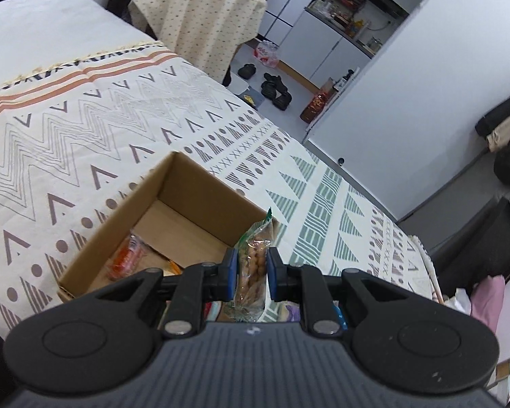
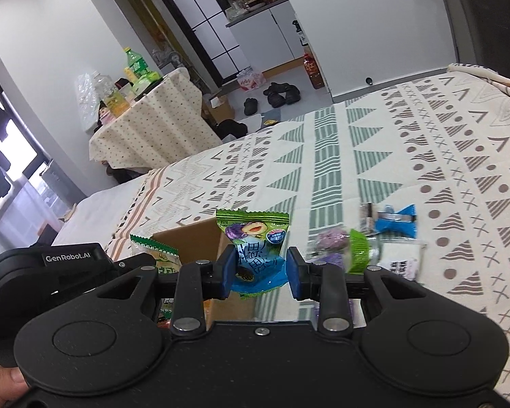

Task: Organize snacks
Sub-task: 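Carry both packets over the box and open both grippers to drop them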

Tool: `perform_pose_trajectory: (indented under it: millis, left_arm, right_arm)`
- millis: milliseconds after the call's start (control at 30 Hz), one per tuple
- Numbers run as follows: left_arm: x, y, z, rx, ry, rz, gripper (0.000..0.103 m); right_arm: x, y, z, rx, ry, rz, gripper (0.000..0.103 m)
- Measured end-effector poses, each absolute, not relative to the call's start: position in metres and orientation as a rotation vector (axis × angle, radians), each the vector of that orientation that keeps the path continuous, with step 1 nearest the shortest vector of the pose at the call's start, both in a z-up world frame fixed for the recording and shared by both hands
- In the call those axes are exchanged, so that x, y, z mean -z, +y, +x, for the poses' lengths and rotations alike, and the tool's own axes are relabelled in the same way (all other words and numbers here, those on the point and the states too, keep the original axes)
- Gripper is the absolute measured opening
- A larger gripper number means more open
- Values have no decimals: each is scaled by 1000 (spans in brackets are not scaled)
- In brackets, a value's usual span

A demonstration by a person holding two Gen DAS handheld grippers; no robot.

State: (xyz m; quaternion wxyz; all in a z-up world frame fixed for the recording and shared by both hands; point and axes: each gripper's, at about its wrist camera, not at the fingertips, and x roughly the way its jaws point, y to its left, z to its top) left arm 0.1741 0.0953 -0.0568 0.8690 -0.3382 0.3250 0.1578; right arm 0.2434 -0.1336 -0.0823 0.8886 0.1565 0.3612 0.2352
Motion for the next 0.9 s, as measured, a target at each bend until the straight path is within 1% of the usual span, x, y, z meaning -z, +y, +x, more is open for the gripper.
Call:
perform_pose_trajectory:
  millis: [333,533,900]
  left_arm:
    - [66,138,169,-372,665,-802,17]
    - [73,156,170,-397,671,-844,17]
    - [94,162,177,-441,727,-864,18]
  right_arm:
    - [81,-90,247,-516,744,302,31]
    - [90,-61,254,-548,782,292,31]
    - [110,-30,258,-557,841,267,31]
